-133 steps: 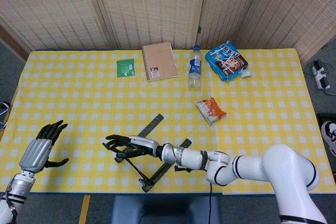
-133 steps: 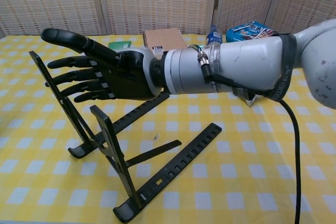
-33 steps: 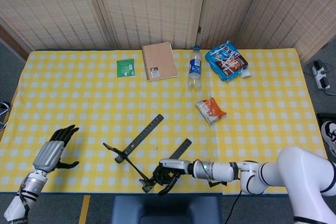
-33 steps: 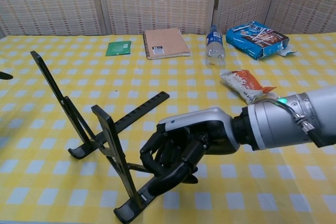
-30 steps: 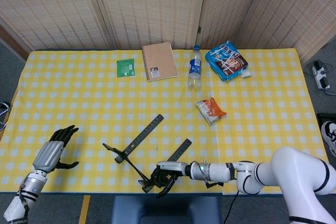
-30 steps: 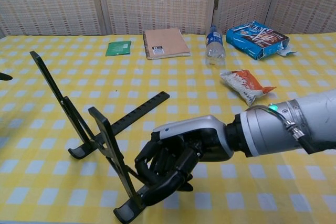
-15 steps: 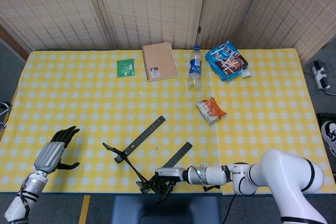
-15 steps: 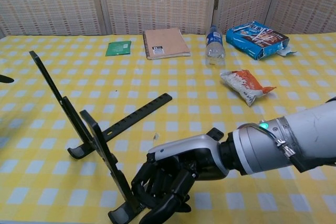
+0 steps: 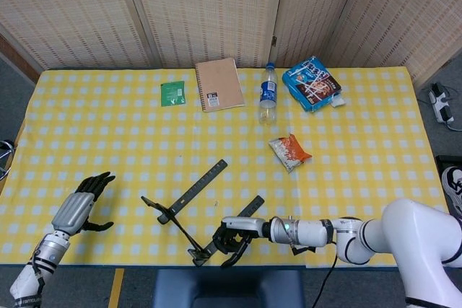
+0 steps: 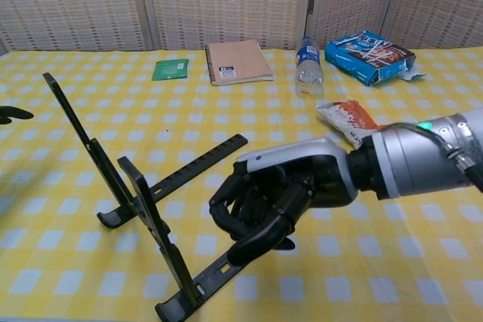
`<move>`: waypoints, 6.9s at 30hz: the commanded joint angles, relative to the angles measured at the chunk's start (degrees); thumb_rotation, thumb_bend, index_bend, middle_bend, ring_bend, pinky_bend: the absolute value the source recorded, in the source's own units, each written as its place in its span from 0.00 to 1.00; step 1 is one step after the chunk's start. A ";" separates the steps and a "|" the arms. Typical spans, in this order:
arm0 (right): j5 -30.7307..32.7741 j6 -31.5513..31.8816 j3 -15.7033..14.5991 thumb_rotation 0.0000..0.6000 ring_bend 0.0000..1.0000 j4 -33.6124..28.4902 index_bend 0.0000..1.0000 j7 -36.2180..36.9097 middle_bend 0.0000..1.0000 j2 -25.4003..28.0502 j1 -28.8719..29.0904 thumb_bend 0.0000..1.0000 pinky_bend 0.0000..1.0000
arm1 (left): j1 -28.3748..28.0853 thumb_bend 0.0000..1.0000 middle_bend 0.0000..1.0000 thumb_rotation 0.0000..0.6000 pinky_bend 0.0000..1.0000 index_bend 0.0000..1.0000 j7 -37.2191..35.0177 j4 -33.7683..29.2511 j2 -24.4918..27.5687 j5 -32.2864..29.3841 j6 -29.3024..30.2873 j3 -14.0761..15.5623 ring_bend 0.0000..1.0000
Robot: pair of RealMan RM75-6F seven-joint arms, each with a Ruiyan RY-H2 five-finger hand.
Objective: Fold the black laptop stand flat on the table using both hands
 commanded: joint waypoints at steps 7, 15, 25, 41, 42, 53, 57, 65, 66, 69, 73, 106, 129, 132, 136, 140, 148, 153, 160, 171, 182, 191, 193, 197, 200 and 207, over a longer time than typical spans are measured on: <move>7.49 3.65 3.00 0.80 0.76 -10.88 0.66 -13.73 0.73 12.61 -4.89 0.16 0.73 | -5.84 0.26 0.07 1.00 0.00 0.11 -9.11 3.62 -2.79 3.31 -6.23 -0.58 0.05; 13.23 3.54 4.71 0.82 0.36 -14.78 0.31 -31.65 0.32 16.29 -10.55 0.16 0.32 | -9.74 0.29 0.10 1.00 0.00 0.20 -12.49 7.11 -6.17 5.26 -9.42 -0.31 0.06; 18.31 4.55 8.72 0.85 0.26 -17.31 0.25 -40.71 0.24 18.67 -16.10 0.16 0.20 | -11.98 0.29 0.14 1.00 0.01 0.32 -17.84 8.17 -9.32 6.38 -10.34 0.63 0.09; 17.85 2.12 12.89 0.87 0.25 -16.75 0.25 -42.69 0.23 18.29 -20.53 0.16 0.20 | -14.32 0.32 0.22 1.00 0.05 0.47 -30.93 10.76 -12.14 7.38 -9.52 1.34 0.14; 17.60 1.95 13.08 0.87 0.25 -16.51 0.25 -42.46 0.23 18.22 -20.78 0.16 0.20 | -14.31 0.32 0.22 1.00 0.05 0.47 -30.80 11.03 -12.31 7.34 -9.32 1.42 0.14; 15.75 0.26 14.59 0.87 0.24 -15.41 0.25 -41.13 0.22 17.79 -22.22 0.16 0.20 | -13.88 0.34 0.22 1.00 0.05 0.51 -29.00 11.82 -12.35 7.01 -7.71 2.24 0.14; 15.30 -0.23 14.99 0.87 0.24 -15.22 0.25 -40.90 0.22 17.73 -22.71 0.16 0.20 | -13.85 0.34 0.23 1.00 0.05 0.52 -28.80 11.93 -12.48 6.83 -7.50 2.43 0.15; 14.94 -0.95 15.71 0.87 0.24 -15.43 0.25 -41.21 0.22 17.88 -23.59 0.16 0.20 | -13.97 0.34 0.23 1.00 0.05 0.54 -28.79 11.99 -12.70 6.87 -7.12 2.78 0.15; 14.91 -1.04 15.78 0.87 0.24 -15.45 0.25 -41.25 0.22 17.90 -23.68 0.16 0.20 | -13.98 0.34 0.23 1.00 0.05 0.54 -28.79 12.01 -12.73 6.84 -7.10 2.79 0.15; 14.78 -1.22 15.98 0.87 0.23 -15.46 0.25 -41.31 0.22 17.90 -24.00 0.16 0.20 | -13.97 0.34 0.23 1.00 0.05 0.55 -28.80 12.09 -12.86 6.71 -7.02 2.86 0.15; 14.61 -1.47 16.25 0.87 0.23 -15.39 0.25 -41.26 0.22 17.91 -24.31 0.16 0.20 | -13.90 0.35 0.24 1.00 0.05 0.56 -28.88 12.14 -13.05 6.59 -6.86 2.97 0.15; 12.85 -3.14 17.29 0.87 0.23 -13.03 0.25 -38.98 0.22 17.09 -25.31 0.16 0.20 | -14.03 0.36 0.27 1.00 0.05 0.58 -29.75 13.56 -14.98 5.78 -6.62 3.08 0.17; 10.88 -1.23 17.24 0.87 0.23 -13.49 0.25 -37.46 0.22 18.37 -26.18 0.16 0.20 | -15.73 0.38 0.17 1.00 0.00 0.18 -19.93 5.73 -12.78 -1.98 -10.23 -2.32 0.04; 10.22 -0.08 17.38 0.87 0.23 -14.06 0.25 -37.02 0.22 19.07 -26.45 0.16 0.20 | -16.88 0.38 0.16 1.00 0.00 0.16 -16.90 4.60 -12.74 -3.82 -11.35 -4.03 0.02; 9.28 2.83 18.05 0.87 0.23 -15.26 0.25 -37.19 0.22 20.45 -27.22 0.16 0.20 | -18.39 0.38 0.13 1.00 0.00 0.14 -14.27 3.55 -12.48 -5.71 -12.98 -5.87 0.00; 8.70 4.58 18.13 0.88 0.23 -16.69 0.24 -39.87 0.22 21.79 -28.08 0.16 0.20 | -18.56 0.38 0.13 1.00 0.00 0.13 -11.53 2.53 -11.05 -6.12 -11.99 -6.87 0.00; 9.92 -0.29 16.80 1.00 0.30 -16.34 0.23 -63.23 0.26 19.16 -28.09 0.16 0.30 | -17.65 0.37 0.13 1.00 0.00 0.14 0.08 4.72 -9.52 -6.19 -9.81 -5.27 0.00; 14.79 -0.61 18.10 1.00 0.56 -13.72 0.34 -84.03 0.48 12.43 -29.27 0.16 0.62 | -15.83 0.37 0.12 1.00 0.00 0.14 3.86 5.24 -9.41 -6.47 -7.69 -4.11 0.00; 21.56 0.15 20.27 1.00 0.76 -7.27 0.51 -101.01 0.70 2.51 -29.49 0.16 0.82 | -13.71 0.36 0.12 1.00 0.00 0.14 4.21 5.20 -8.67 -5.10 -5.53 -2.65 0.00; 25.70 -3.05 20.83 1.00 0.82 3.71 0.55 -107.18 0.77 -8.08 -27.67 0.16 0.89 | -12.32 0.36 0.12 1.00 0.00 0.14 3.17 6.42 -8.85 -3.67 -4.55 -1.91 0.00; 24.47 -3.19 22.20 1.00 0.82 10.32 0.55 -105.51 0.77 -13.11 -25.77 0.16 0.89 | -11.79 0.36 0.11 1.00 0.00 0.14 1.99 7.19 -9.14 -2.77 -4.76 -1.58 0.00; 24.40 -3.99 25.12 1.00 0.82 18.84 0.55 -105.87 0.77 -18.50 -22.26 0.16 0.89 | -11.61 0.36 0.11 1.00 0.00 0.14 0.85 6.00 -8.71 -1.43 -4.99 -1.03 0.00; 24.84 -4.49 26.03 1.00 0.82 20.95 0.55 -105.79 0.77 -19.88 -21.29 0.16 0.89 | -11.62 0.36 0.11 1.00 0.00 0.14 0.85 5.76 -8.64 -1.19 -5.16 -0.86 0.00; 26.19 -5.55 28.49 1.00 0.82 26.03 0.55 -105.74 0.77 -22.84 -18.89 0.16 0.89 | -11.73 0.36 0.11 1.00 0.00 0.14 0.68 5.39 -8.54 -0.94 -5.64 -0.67 0.00; 27.49 -7.30 29.60 1.00 0.82 28.13 0.55 -106.26 0.77 -23.42 -17.40 0.16 0.89 | -12.08 0.36 0.11 1.00 0.00 0.14 1.17 5.95 -8.68 -0.79 -5.96 -0.85 0.00; 28.77 -7.79 29.08 1.00 0.82 19.48 0.55 -108.08 0.77 -16.37 -18.41 0.16 0.89 | -14.30 0.35 0.11 1.00 0.00 0.14 6.36 13.86 -11.70 -0.29 -6.87 -2.06 0.00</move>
